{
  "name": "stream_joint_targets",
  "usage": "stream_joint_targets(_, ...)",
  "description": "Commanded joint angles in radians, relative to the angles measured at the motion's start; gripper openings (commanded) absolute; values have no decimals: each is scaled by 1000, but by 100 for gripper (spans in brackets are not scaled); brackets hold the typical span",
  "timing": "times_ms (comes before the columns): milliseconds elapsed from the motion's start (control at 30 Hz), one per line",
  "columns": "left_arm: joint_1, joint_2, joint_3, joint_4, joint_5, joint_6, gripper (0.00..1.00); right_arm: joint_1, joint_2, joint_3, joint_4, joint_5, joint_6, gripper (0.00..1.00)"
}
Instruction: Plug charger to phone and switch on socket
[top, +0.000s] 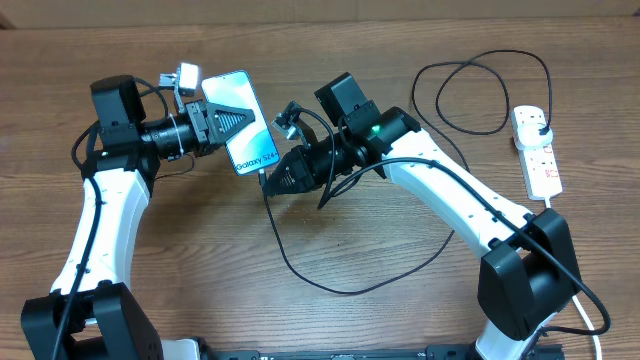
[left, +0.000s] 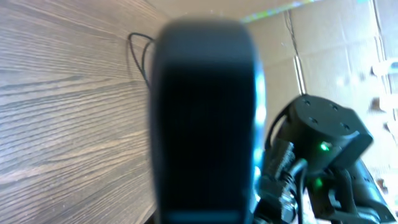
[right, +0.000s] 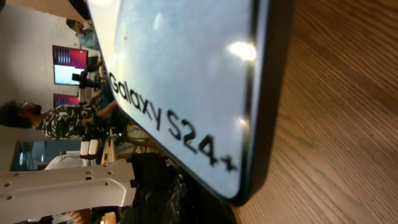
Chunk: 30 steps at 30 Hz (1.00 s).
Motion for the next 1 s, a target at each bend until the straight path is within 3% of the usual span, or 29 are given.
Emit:
stream_joint_targets(0, -11, -31, 11, -3, 116, 85, 5, -5, -16, -2, 16, 5, 0, 4)
stream_joint_targets(233, -11, -31, 11, -8, 148, 136, 4, -11, -16, -2, 16, 4, 0, 4)
stream_joint_targets(467, -8, -31, 11, -12, 18, 143, 5, -24, -16, -2, 16, 3, 0, 4)
stream_joint_targets(633, -8, -31, 11, -74, -241, 142, 4, -24, -16, -2, 8, 30, -5, 4)
stream_joint_targets(767, -8, -31, 11, -176, -510, 121, 4, -17, -16, -2, -53, 175, -5, 4)
stream_joint_targets(800, -8, -31, 11, -204, -573, 114, 4, -14, -16, -2, -69, 222, -5, 7)
stream_joint_targets(967, 0, -30, 11, -288, -760, 101, 4, 12, -16, -2, -119, 484, -5, 48)
